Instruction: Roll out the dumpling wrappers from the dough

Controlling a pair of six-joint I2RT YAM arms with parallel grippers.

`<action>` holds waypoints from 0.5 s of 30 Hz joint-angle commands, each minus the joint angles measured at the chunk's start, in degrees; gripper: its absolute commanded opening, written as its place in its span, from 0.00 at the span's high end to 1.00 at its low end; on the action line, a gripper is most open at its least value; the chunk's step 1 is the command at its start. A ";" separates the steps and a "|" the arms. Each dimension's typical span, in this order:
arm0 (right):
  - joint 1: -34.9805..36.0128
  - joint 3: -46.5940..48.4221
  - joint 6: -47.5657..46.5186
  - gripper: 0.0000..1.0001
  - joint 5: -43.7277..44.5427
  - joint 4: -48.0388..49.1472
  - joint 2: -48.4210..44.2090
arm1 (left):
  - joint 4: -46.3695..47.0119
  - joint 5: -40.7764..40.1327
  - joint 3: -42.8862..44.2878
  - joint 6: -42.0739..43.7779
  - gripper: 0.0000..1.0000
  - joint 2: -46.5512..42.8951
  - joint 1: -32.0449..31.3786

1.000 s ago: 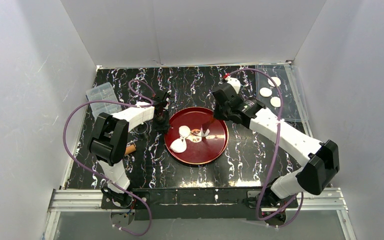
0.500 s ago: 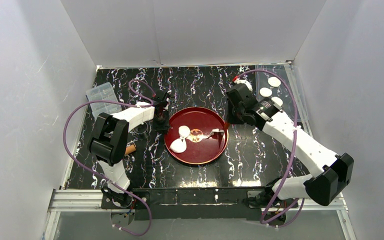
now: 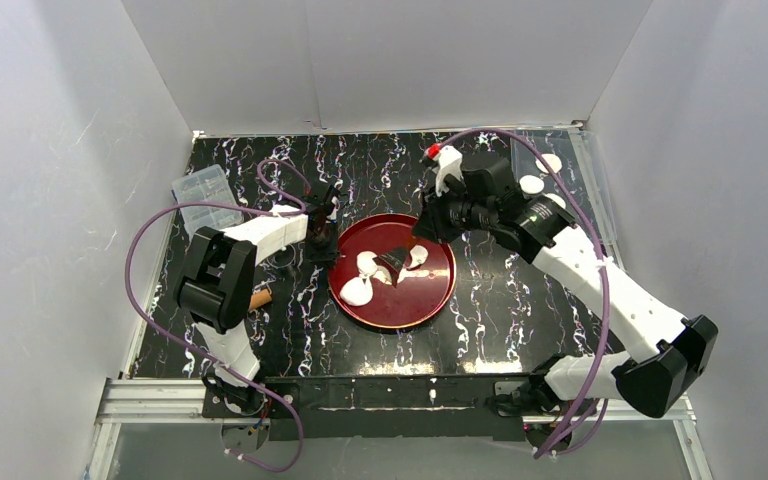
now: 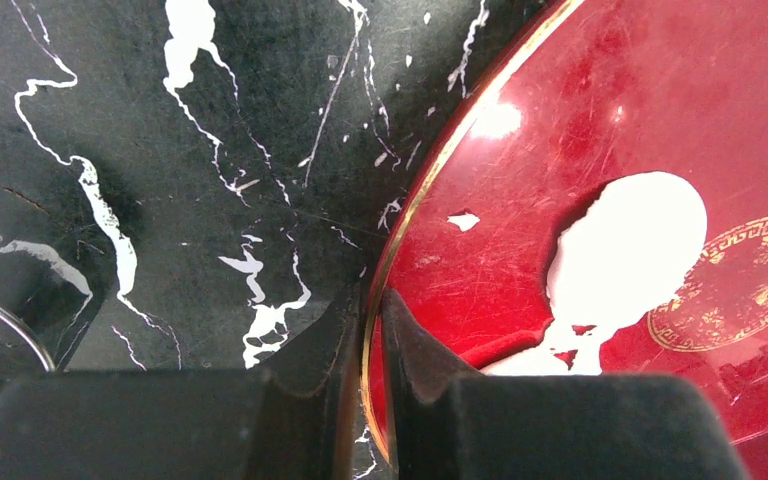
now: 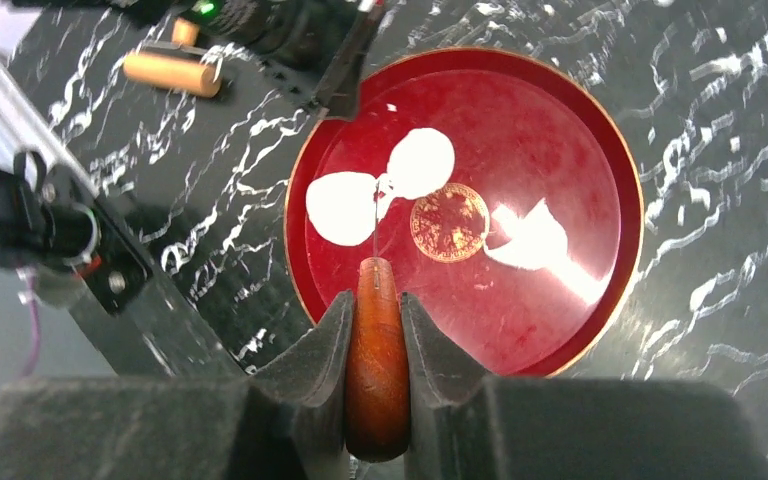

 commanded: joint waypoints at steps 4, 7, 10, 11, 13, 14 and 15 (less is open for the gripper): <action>0.53 6.64 -33.44 0.99 -19.65 -0.66 4.74 | 0.12 0.08 -1.68 6.22 1.00 -1.44 0.02; 0.53 10.13 -42.11 0.99 -21.34 -4.38 8.22 | 1.27 1.22 -1.95 8.34 1.00 -1.73 0.02; 0.53 14.12 -44.44 0.99 -24.61 -6.90 13.00 | 2.06 4.64 -1.75 10.27 1.00 -1.59 -0.03; 0.61 14.96 -45.06 0.99 -25.75 -7.08 14.20 | 2.42 5.60 -1.64 10.87 1.00 -1.44 0.01; 0.85 16.15 -46.15 0.99 -26.72 -7.00 16.32 | 3.05 7.43 -1.79 12.26 1.00 -1.20 0.02; 1.07 16.64 -46.89 0.99 -26.78 -7.08 17.12 | 3.21 7.42 -1.99 12.42 1.00 -1.30 -0.03; 1.28 17.08 -47.50 0.99 -26.63 -7.42 17.98 | 3.29 7.25 -2.06 12.41 1.00 -1.37 -0.03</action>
